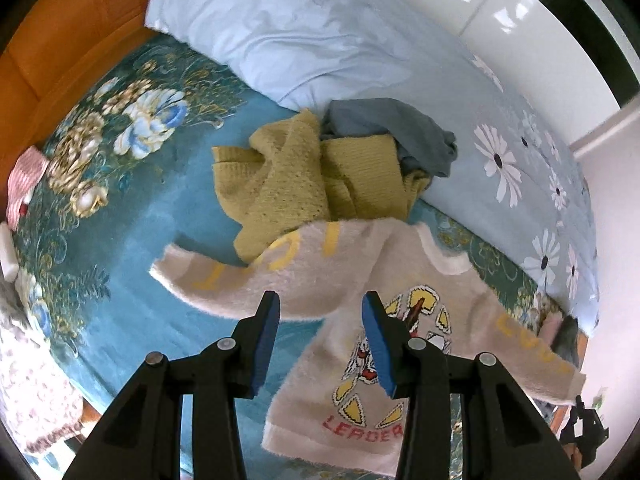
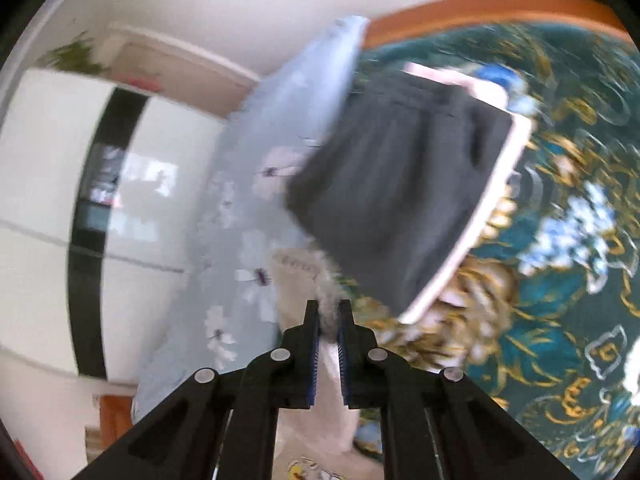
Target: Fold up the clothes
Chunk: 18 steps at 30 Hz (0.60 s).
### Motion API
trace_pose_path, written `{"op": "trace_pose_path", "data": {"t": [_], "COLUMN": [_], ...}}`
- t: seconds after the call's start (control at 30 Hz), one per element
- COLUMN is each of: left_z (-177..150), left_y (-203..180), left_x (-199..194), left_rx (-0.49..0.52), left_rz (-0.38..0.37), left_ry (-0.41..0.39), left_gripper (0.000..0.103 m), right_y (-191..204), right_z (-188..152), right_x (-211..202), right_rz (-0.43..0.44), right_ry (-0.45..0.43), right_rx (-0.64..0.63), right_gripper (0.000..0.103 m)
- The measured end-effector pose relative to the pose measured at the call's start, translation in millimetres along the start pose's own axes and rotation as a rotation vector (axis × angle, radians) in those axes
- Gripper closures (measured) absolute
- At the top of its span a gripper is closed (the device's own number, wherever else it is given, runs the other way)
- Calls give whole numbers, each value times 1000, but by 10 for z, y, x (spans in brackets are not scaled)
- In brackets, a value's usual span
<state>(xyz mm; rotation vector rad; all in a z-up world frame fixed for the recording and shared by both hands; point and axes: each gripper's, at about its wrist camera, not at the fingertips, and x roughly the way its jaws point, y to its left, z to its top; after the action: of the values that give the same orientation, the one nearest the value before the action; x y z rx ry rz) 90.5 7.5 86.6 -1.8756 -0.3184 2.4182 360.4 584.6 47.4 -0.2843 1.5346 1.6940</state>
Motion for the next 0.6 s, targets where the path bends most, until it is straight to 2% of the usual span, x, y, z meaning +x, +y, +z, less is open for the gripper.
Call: {"op": "trace_pose_path", "data": {"t": [0.1, 0.2, 0.37, 0.47, 0.6], "left_z": [8, 13, -9, -20, -37], "left_y": [190, 383, 768, 1082, 1535], "left_x": [-15, -14, 70, 179, 357], "left_rx": [-57, -92, -148, -223, -351], "left_rz": [-9, -14, -20, -26, -38], "left_ry": [4, 1, 14, 43, 88], "left_gripper": [59, 59, 59, 59, 59], "right_y": [365, 763, 1352, 1647, 1866], "right_z": [-241, -713, -1814, -2473, -3233], "right_x": [205, 483, 974, 1274, 1663], "right_rz": [53, 124, 195, 194, 108], "right_ry": [57, 165, 410, 527, 632], "right_rx": [-66, -117, -219, -303, -405], "right_gripper": [94, 94, 94, 94, 94]}}
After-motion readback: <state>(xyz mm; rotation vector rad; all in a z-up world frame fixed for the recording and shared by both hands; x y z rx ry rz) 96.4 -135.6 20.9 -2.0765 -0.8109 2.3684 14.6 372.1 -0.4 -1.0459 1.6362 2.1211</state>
